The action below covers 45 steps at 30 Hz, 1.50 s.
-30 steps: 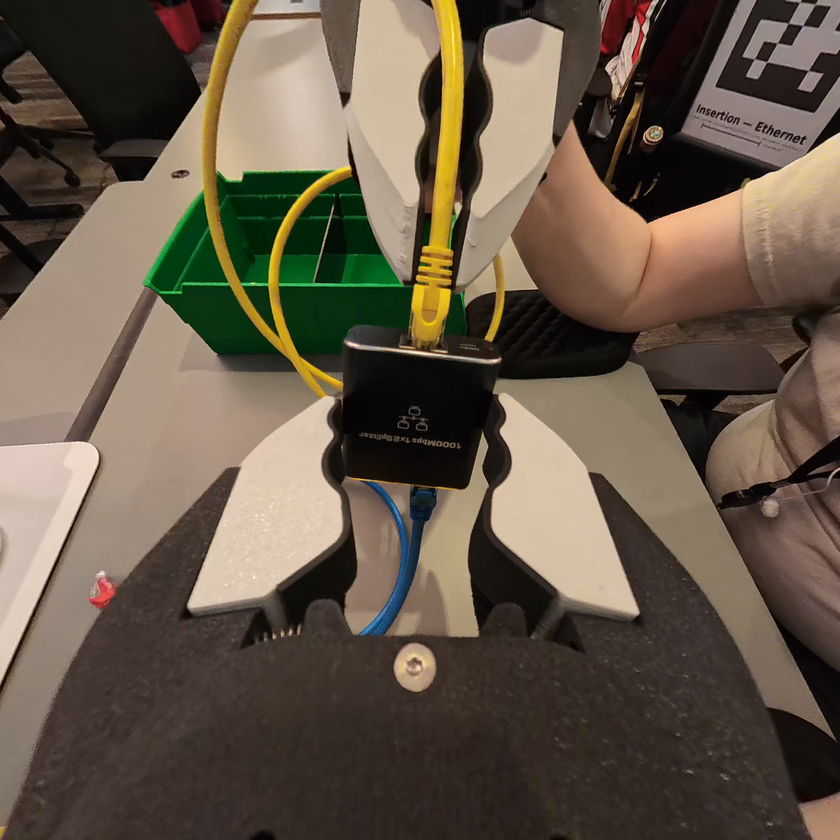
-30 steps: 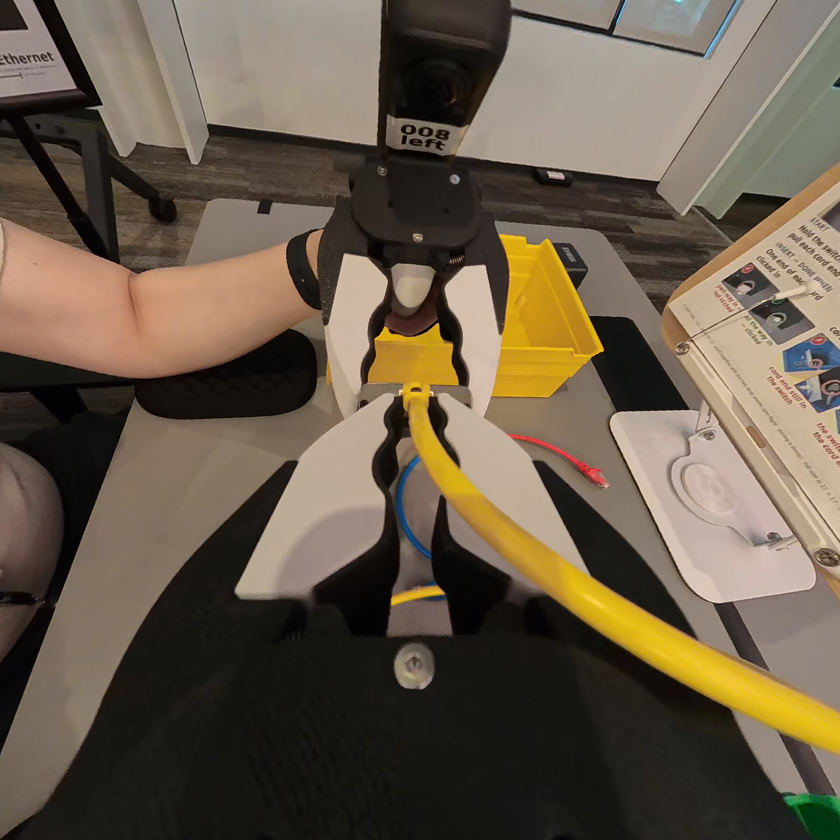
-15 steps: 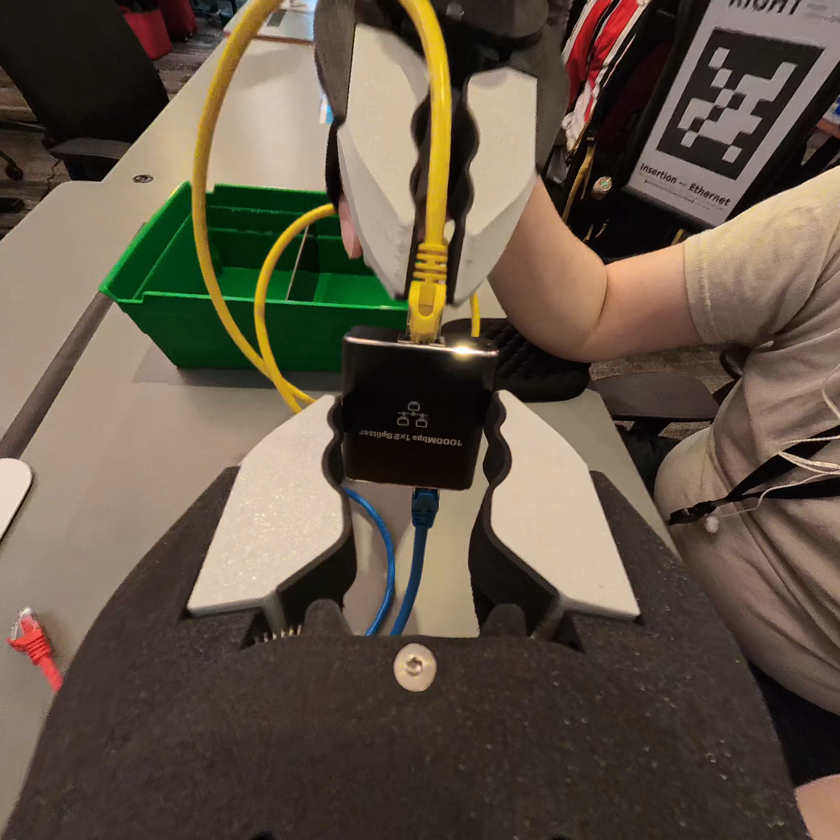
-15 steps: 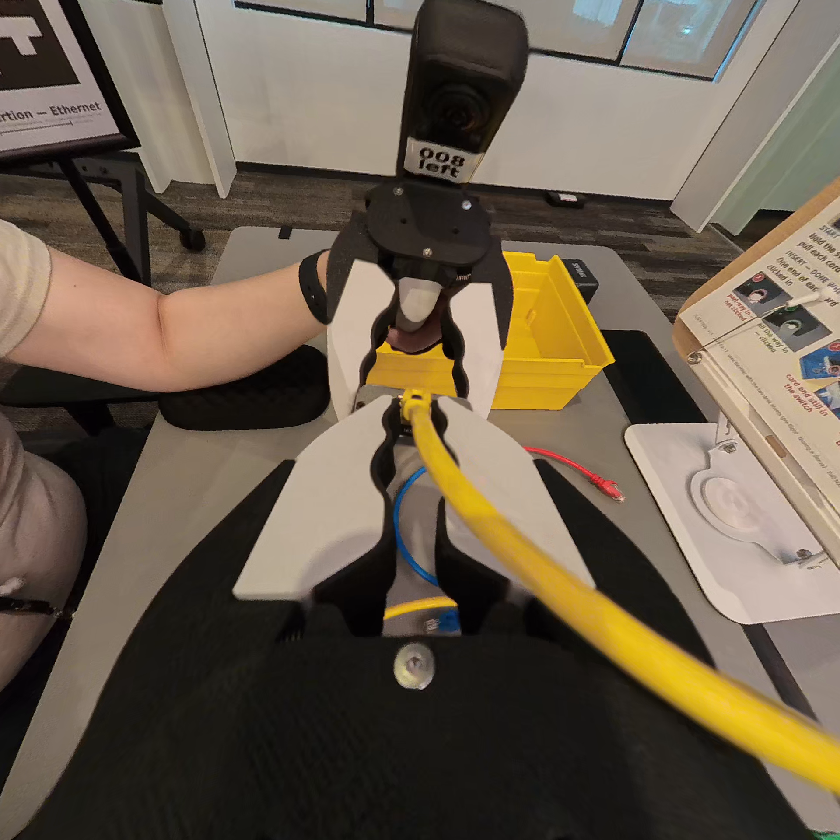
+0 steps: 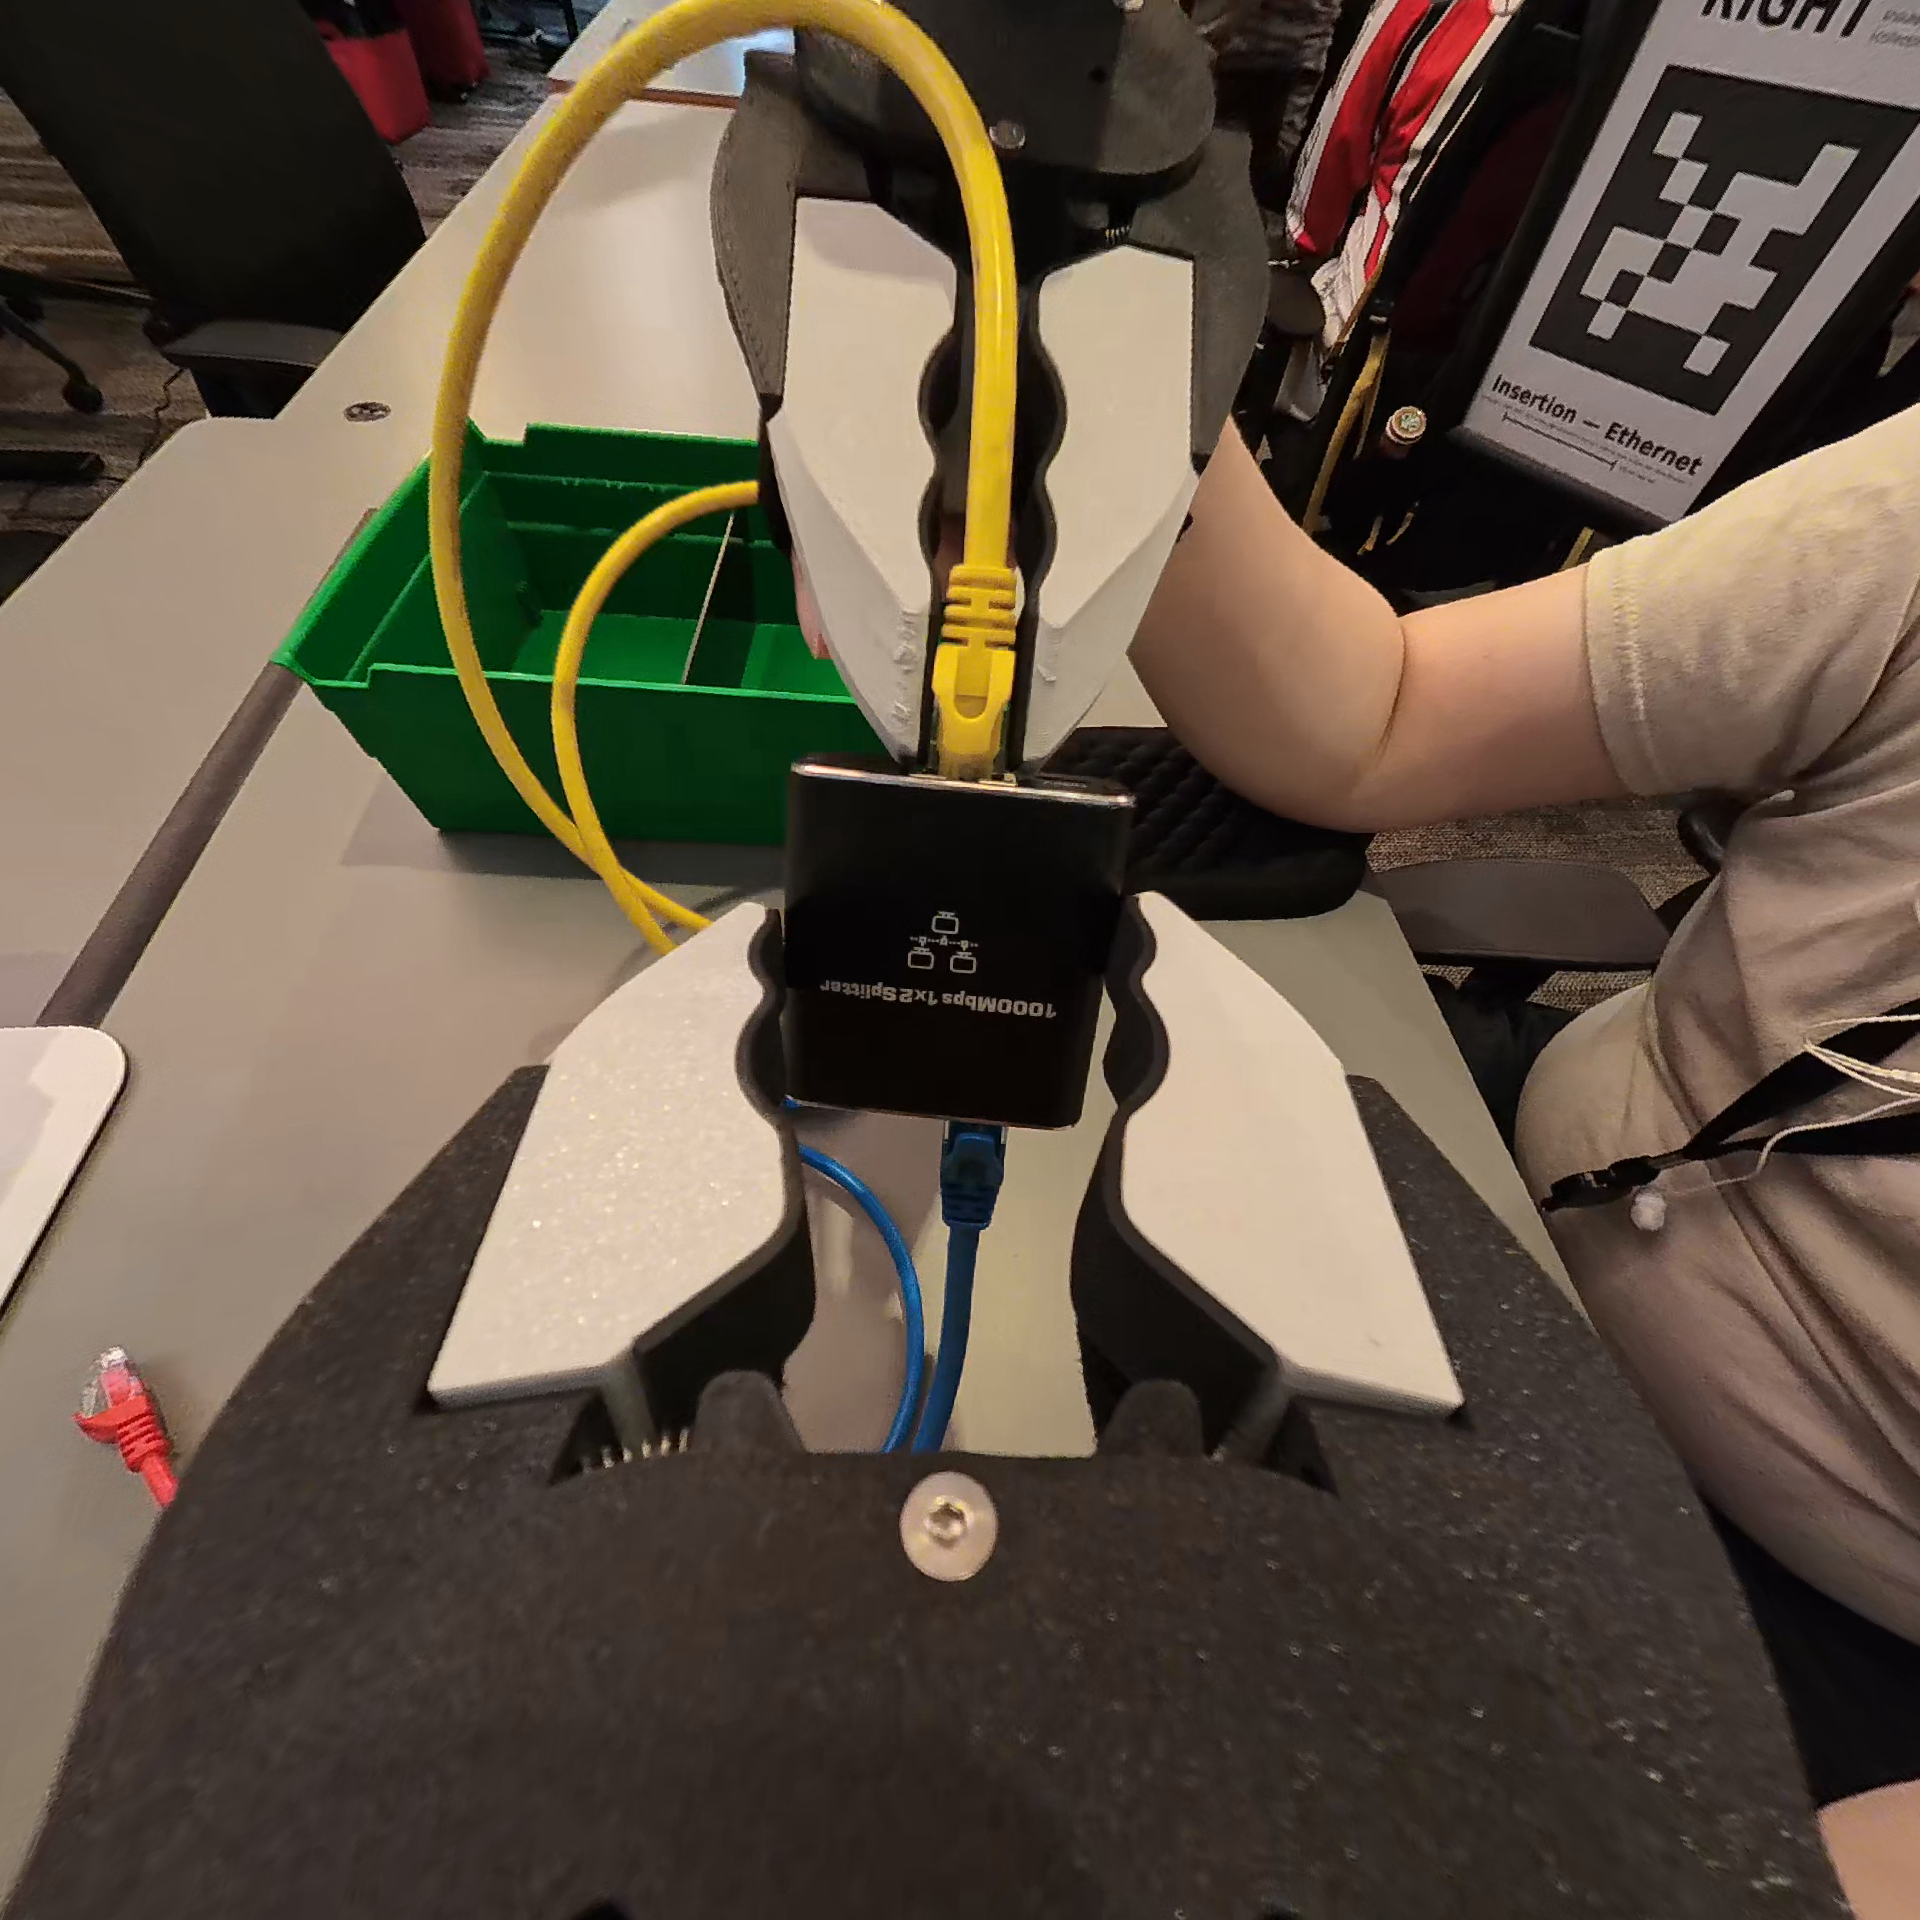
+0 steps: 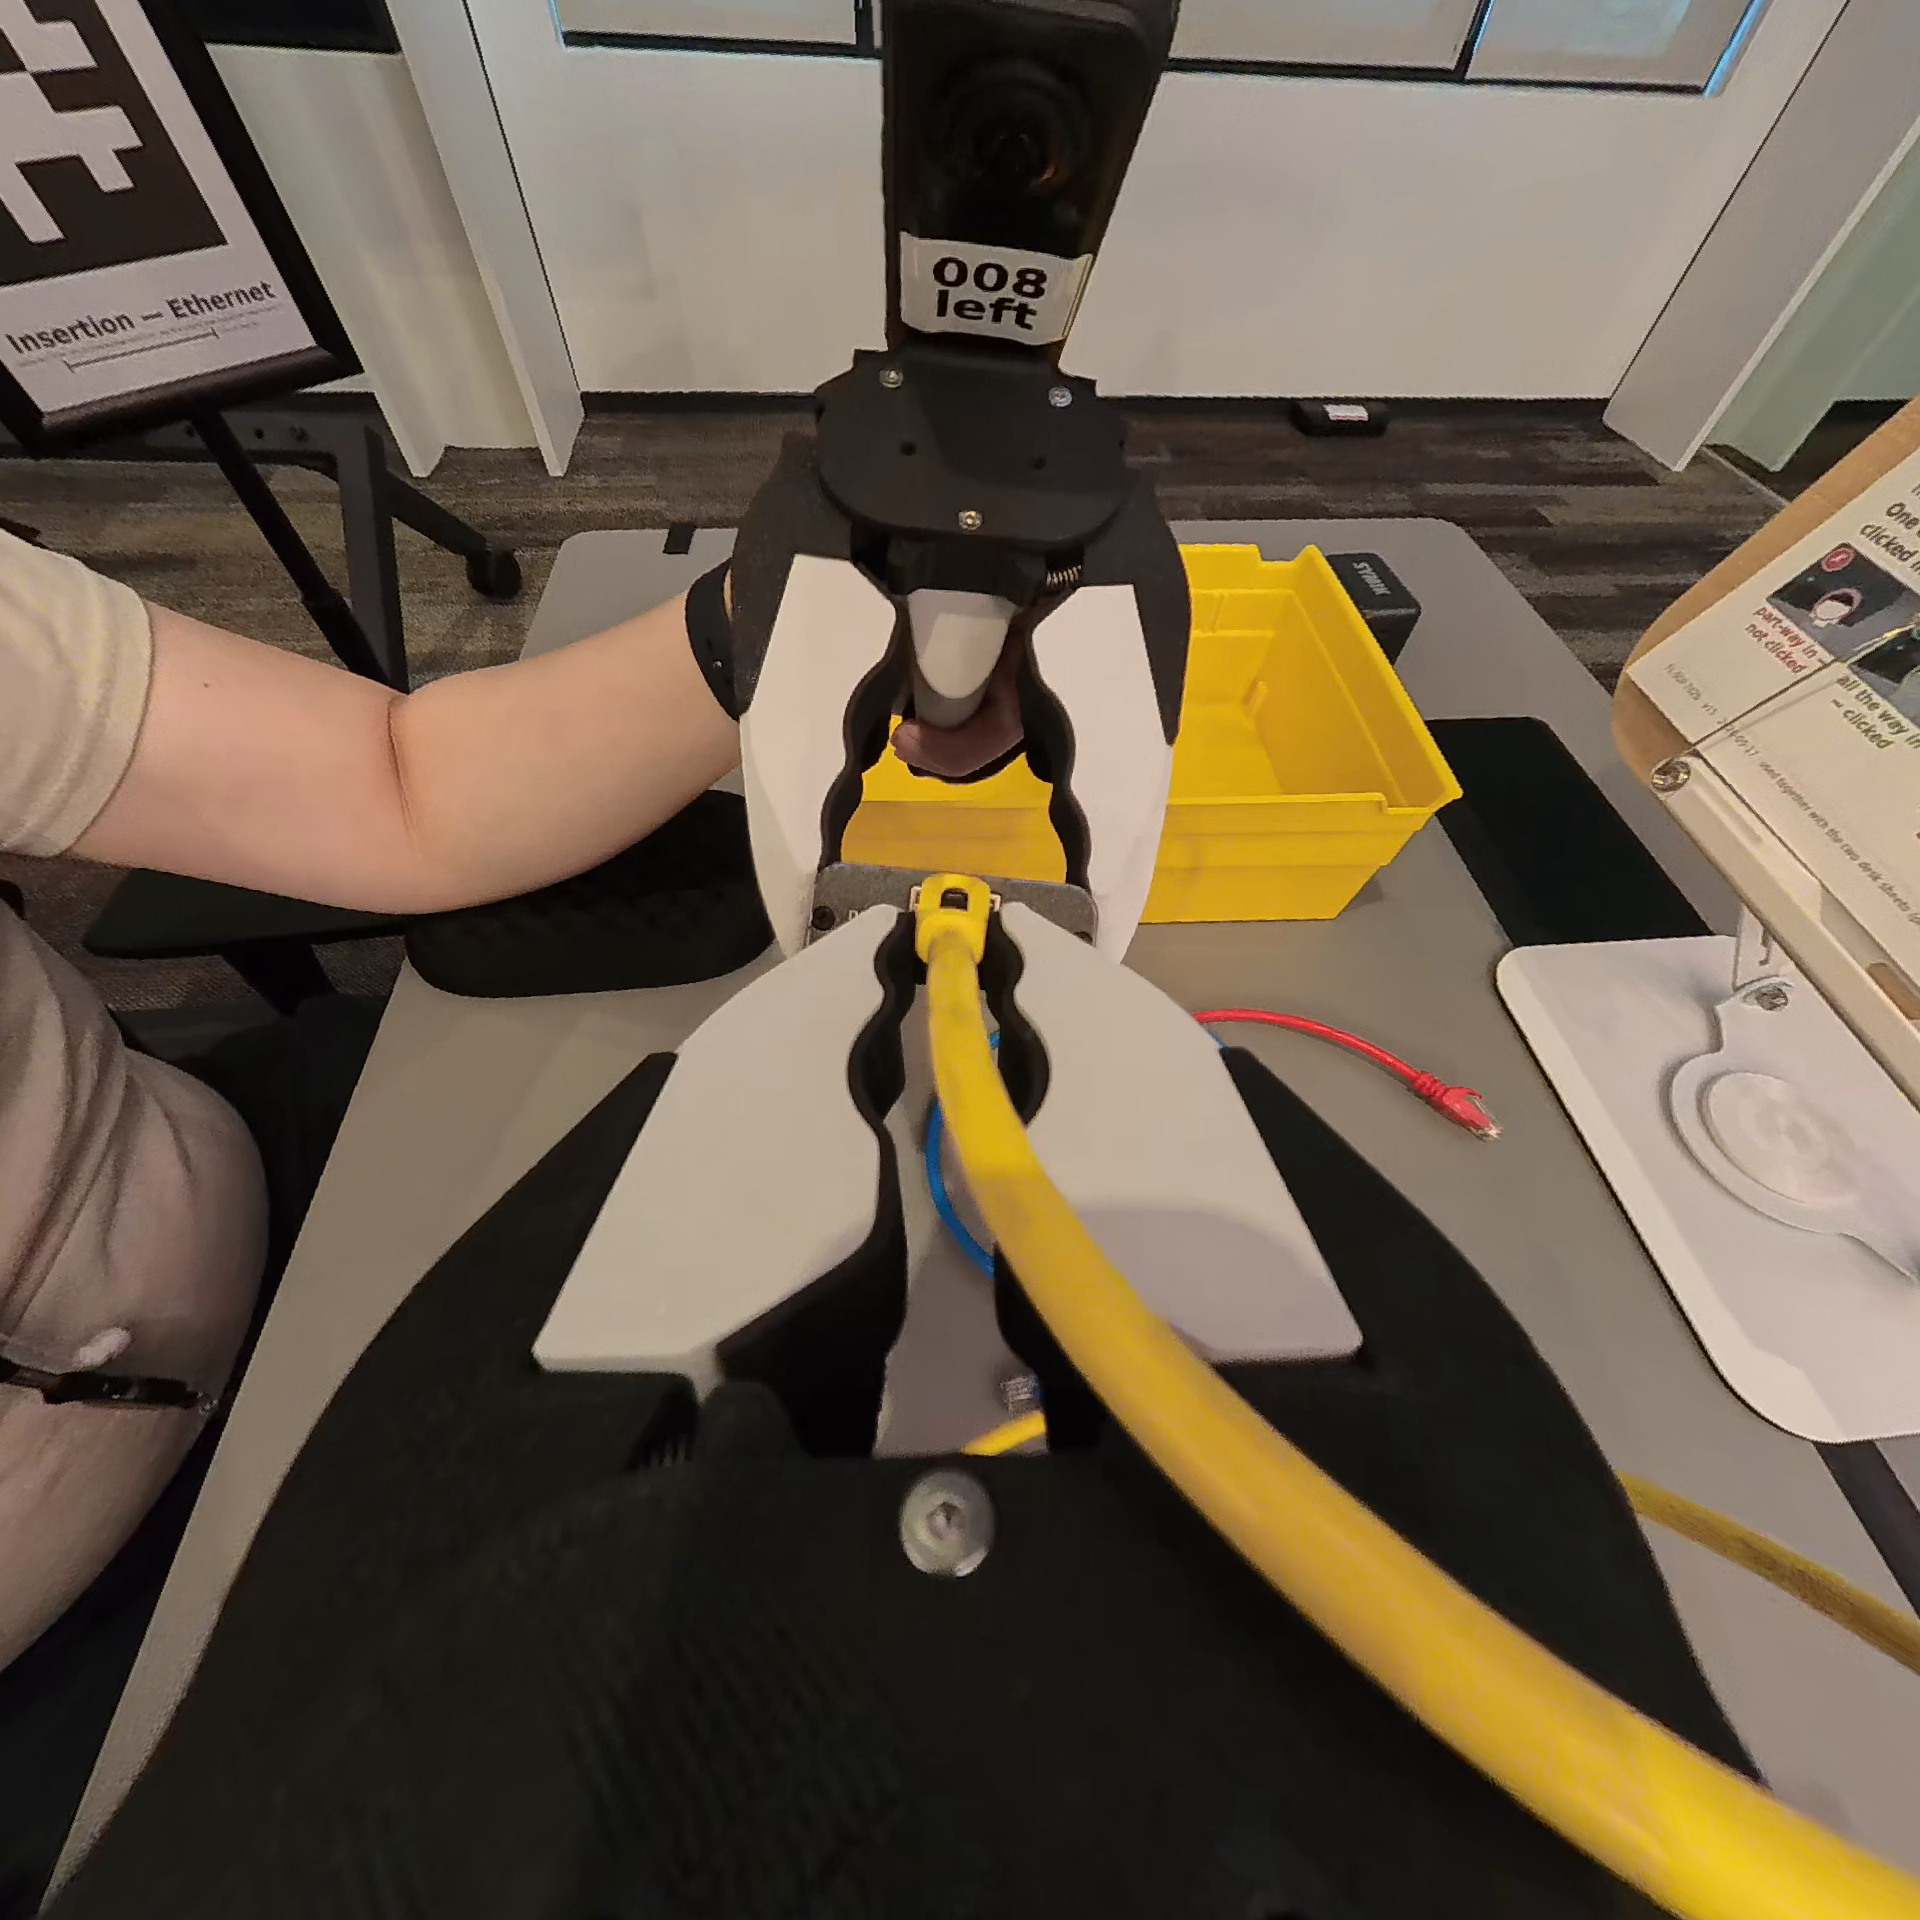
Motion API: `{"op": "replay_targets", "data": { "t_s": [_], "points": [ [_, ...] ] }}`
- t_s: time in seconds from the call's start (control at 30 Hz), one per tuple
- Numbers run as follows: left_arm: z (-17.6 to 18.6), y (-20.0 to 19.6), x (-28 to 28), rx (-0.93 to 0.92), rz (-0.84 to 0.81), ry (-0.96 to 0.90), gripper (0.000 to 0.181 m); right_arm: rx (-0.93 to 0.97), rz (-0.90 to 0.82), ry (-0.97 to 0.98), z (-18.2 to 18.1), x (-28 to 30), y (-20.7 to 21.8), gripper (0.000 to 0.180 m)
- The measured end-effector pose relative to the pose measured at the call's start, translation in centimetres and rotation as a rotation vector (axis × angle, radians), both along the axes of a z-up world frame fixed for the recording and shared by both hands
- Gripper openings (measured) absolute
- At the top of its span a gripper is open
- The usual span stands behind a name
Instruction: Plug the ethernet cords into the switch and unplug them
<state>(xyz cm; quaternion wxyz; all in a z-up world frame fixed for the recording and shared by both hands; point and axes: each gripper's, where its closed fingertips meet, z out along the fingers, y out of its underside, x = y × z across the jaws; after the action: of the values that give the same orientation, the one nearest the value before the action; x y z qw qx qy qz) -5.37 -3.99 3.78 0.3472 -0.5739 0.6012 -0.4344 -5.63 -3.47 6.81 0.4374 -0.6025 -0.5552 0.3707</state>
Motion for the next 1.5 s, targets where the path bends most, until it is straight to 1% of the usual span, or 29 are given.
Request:
{"op": "replay_targets", "data": {
  "t_s": [0.23,0.3,0.37,0.47,0.6,0.73,0.83,0.93,1.07,1.2,1.3,1.37,1.43,1.5],
  "points": [
    [0.3,0.2,-0.2,0.000,0.007,-0.013,0.059,0.014,-0.018,0.025,0.7,0.2,0.1,0.022],
    [0.3,0.2,-0.1,-0.002,0.008,-0.014,0.059,0.010,-0.021,0.039,0.9,0.3,0.2,0.021],
    [0.2,0.2,-0.1,0.002,0.008,-0.008,0.059,0.005,-0.014,0.044,1.0,0.3,0.1,0.013],
    [0.1,0.3,-0.1,0.005,0.011,-0.003,0.059,-0.001,-0.015,0.029,0.8,0.4,0.2,0.013],
    [0.8,0.4,-0.2,-0.008,0.012,-0.052,0.059,0.004,-0.022,0.032,0.9,0.6,0.3,0.013],
    [0.2,0.5,-0.1,0.012,0.023,-0.015,0.058,0.013,-0.020,-0.007,0.2,0.8,0.4,0.013],
    [0.6,0.5,-0.1,-0.013,0.015,-0.045,0.058,-0.008,-0.011,-0.009,0.1,1.0,0.3,0.013],
    [-0.6,0.5,0.0,0.013,0.023,0.029,0.058,-0.001,-0.008,-0.071,-1.0,1.0,0.4,0.013],
    [-0.5,0.7,0.1,0.005,0.030,0.017,0.058,-0.014,-0.011,-0.052,-0.9,1.0,0.5,0.013],
    [-1.1,0.9,-0.1,0.028,0.040,0.057,0.058,-0.002,-0.014,-0.064,-1.2,0.7,0.7,0.013],
    [-1.2,0.8,-0.1,0.037,0.043,0.076,0.058,0.027,-0.004,-0.034,-0.8,0.4,0.6,0.013],
    [-1.7,0.9,-0.4,0.036,0.051,0.124,0.058,-0.008,-0.013,-0.077,-1.6,0.4,0.7,0.013],
    [-2.5,1.0,-0.8,0.042,0.063,0.180,0.058,-0.028,-0.013,-0.169,-2.8,1.2,0.3,0.014],
    [-3.2,1.0,-1.2,0.042,0.066,0.228,0.058,-0.098,0.077,-0.306,-4.5,2.5,-2.1,0.013]
  ]
}}
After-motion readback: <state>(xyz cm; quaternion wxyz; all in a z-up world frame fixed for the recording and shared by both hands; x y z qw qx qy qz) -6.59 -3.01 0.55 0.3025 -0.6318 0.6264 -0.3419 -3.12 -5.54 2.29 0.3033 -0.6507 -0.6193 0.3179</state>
